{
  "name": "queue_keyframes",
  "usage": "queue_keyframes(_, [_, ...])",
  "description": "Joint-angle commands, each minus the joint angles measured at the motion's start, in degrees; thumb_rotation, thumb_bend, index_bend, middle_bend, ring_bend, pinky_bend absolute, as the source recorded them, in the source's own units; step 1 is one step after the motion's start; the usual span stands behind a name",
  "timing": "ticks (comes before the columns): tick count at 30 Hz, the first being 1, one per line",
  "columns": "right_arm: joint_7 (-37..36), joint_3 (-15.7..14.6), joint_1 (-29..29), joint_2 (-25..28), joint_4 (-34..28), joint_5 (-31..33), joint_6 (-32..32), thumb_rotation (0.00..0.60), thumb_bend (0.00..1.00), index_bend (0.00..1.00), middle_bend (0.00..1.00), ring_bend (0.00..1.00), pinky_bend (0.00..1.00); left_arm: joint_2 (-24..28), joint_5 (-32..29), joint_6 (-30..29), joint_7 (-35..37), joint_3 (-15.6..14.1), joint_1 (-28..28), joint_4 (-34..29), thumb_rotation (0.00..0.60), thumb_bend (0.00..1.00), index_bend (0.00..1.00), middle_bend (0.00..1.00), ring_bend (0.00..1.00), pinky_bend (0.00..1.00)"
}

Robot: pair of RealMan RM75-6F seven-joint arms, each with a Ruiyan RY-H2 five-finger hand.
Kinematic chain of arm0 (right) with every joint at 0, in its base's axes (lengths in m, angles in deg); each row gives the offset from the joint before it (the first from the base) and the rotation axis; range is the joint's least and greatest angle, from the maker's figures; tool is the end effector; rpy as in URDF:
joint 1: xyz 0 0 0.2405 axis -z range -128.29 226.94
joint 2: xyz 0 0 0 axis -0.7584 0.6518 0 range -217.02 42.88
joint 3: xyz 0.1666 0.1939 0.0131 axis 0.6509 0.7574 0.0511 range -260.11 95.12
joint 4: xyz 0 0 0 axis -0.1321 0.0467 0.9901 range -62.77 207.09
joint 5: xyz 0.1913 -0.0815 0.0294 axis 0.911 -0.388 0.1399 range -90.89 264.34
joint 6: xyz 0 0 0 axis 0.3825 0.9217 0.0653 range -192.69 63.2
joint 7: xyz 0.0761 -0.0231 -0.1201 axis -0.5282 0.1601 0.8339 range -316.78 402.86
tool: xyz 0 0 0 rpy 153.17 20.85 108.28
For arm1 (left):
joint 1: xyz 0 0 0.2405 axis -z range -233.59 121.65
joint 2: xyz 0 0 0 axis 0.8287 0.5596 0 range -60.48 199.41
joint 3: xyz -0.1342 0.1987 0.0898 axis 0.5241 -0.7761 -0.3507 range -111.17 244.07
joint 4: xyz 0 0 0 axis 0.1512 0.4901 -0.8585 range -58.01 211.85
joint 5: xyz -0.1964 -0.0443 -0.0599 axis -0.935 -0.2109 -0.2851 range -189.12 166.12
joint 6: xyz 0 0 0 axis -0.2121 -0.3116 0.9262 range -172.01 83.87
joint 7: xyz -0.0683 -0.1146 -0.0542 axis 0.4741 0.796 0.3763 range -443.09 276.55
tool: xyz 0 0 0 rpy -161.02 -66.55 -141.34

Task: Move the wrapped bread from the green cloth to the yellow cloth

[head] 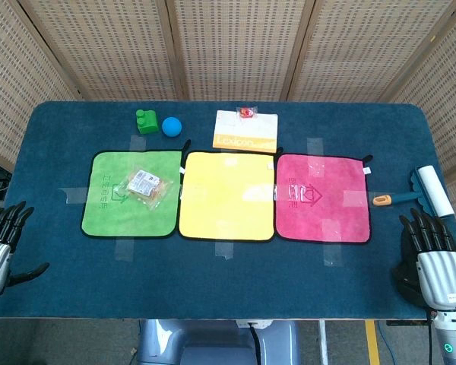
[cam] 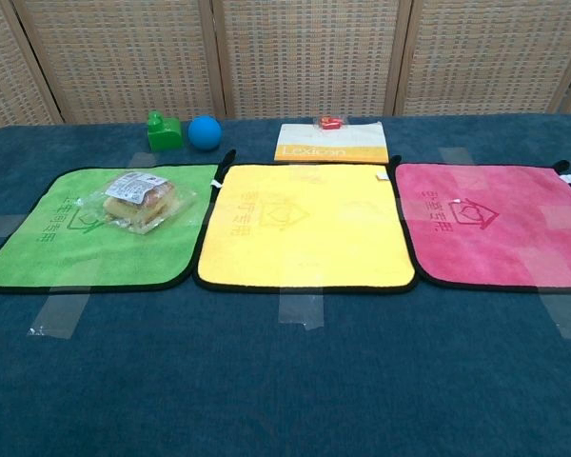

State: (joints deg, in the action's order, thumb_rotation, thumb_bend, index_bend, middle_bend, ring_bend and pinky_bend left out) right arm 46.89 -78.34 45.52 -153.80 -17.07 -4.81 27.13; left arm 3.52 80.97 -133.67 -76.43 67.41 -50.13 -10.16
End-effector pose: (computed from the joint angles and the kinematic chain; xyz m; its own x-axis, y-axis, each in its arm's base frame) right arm -0.2997 -0.1786 0.1626 0.4566 0.1371 0.8790 -0.8798 -0.0770 0.4690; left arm -0.3063 0.1795 0.1562 0.3423 -0.0397 0.9387 0.9285 -0.1384 -0.3445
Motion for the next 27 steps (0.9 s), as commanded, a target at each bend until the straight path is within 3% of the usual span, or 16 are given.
queue_keyframes(1, [-0.2,0.0,0.0,0.0,0.0,0.0,0.0,0.6,0.0,0.0,0.0,0.0,0.0,0.1,0.1,0.3,0.5,-0.2,0.1,0.0,0.6,0.0,0.0,0.0,0.0,0.0])
queue_keyframes(7, [-0.3,0.1,-0.2,0.2,-0.2,0.0,-0.5,0.6,0.0,0.0,0.0,0.0,0.0,0.2,-0.8,2.6,3.7,0.3,1.4,-0.5,0.6,0.02,0.0,0.0,0.0,0.0])
queue_keyframes(8, [-0.2,0.0,-0.2,0.2,-0.3,0.1,-0.6,0.6,0.0,0.0,0.0,0.0,0.0,0.5,-1.0,3.9,5.7,0.4,2.2,-0.9,0.6,0.14,0.0,0.0,0.0,0.0])
queue_keyframes(10, [-0.2,0.0,-0.3,0.0,0.0,0.4,-1.0,0.6,0.0,0.0,0.0,0.0,0.0,0.8,-2.0,8.1,14.3,1.4,5.0,-1.6,0.6,0.52,0.0,0.0,0.0,0.0])
queue_keyframes(11, [-0.2,0.1,-0.4,0.0,0.1,0.5,-1.2,0.6,0.0,0.0,0.0,0.0,0.0,0.9,-2.3,10.3,18.3,1.8,6.5,-1.3,0.6,0.77,0.0,0.0,0.0,0.0])
queue_keyframes(12, [-0.3,0.2,-0.5,-0.1,0.1,0.8,-1.4,0.6,0.0,0.0,0.0,0.0,0.0,0.8,-2.7,12.6,22.2,2.4,8.2,-0.2,0.6,0.92,0.0,0.0,0.0,0.0])
queue_keyframes(13, [-0.3,0.3,-0.5,0.0,0.0,1.0,-1.6,0.6,0.0,0.0,0.0,0.0,0.0,0.4,-3.5,14.6,24.8,3.1,9.6,0.8,0.6,0.97,0.0,0.0,0.0,0.0])
queue_keyframes(21, [0.7,0.7,-1.2,-0.4,0.3,2.6,-3.4,0.6,0.0,0.0,0.0,0.0,0.0,-3.6,-8.9,29.3,33.9,5.6,18.1,7.4,0.6,1.0,0.0,0.0,0.0,0.0])
queue_keyframes(24, [1.7,0.8,-1.7,-1.0,0.8,3.9,-5.1,0.6,0.0,0.0,0.0,0.0,0.0,-8.2,-13.6,37.7,41.0,8.0,22.5,13.0,0.6,1.0,0.0,0.0,0.0,0.0])
queue_keyframes(27, [2.1,1.1,-2.0,-1.3,1.1,5.0,-5.9,0.6,0.0,0.0,0.0,0.0,0.0,-12.0,-14.9,40.3,44.5,9.2,24.6,18.7,0.6,1.0,0.0,0.0,0.0,0.0])
